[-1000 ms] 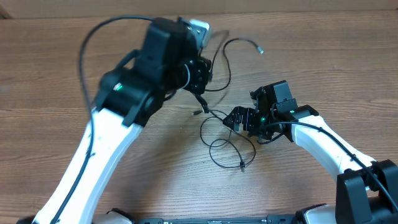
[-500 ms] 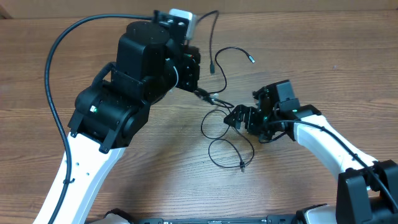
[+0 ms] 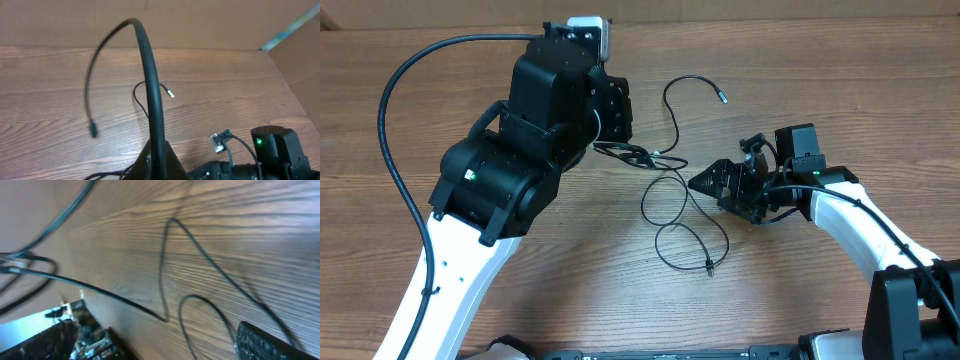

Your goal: Untangle cables

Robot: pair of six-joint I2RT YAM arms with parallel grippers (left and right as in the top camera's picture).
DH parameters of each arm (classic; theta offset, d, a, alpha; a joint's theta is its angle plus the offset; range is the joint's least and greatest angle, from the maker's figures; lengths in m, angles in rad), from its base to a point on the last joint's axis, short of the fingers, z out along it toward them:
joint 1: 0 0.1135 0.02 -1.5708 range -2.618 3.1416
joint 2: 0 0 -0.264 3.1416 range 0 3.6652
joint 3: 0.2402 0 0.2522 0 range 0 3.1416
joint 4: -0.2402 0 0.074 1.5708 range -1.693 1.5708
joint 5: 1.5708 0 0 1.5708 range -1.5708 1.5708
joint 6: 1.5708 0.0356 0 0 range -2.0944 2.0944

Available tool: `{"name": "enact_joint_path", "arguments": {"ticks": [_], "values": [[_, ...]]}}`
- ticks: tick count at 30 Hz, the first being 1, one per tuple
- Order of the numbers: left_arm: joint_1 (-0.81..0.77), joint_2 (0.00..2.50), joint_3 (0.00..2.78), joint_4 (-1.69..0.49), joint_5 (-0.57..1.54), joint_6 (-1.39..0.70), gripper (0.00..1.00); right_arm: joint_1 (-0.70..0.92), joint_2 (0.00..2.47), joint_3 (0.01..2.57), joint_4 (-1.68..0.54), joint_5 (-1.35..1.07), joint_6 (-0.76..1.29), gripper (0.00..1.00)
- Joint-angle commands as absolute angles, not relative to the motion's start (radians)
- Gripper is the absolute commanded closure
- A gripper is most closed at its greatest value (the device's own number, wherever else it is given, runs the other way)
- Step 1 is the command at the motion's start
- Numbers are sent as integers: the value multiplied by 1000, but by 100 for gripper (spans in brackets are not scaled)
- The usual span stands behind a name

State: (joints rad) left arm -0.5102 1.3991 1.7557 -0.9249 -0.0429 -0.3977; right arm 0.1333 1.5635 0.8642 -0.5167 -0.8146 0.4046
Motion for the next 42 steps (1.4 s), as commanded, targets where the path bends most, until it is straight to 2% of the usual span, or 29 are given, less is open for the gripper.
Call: {"name": "enact_joint_path", "arguments": {"ticks": [1, 7, 25, 42], "values": [[-509, 1386, 1775, -945, 27, -210, 96, 135, 1567, 876, -480, -889, 435, 0], [-509, 1387, 1767, -1018, 129, 3, 96, 135, 1567, 876, -434, -888, 509, 0], [-509, 1489, 1760, -1005, 181, -7, 96, 159, 1567, 875, -505, -940, 508, 0], [-509, 1491, 1760, -993, 185, -88, 96, 327, 1567, 870, -552, -655, 497, 0]]}}
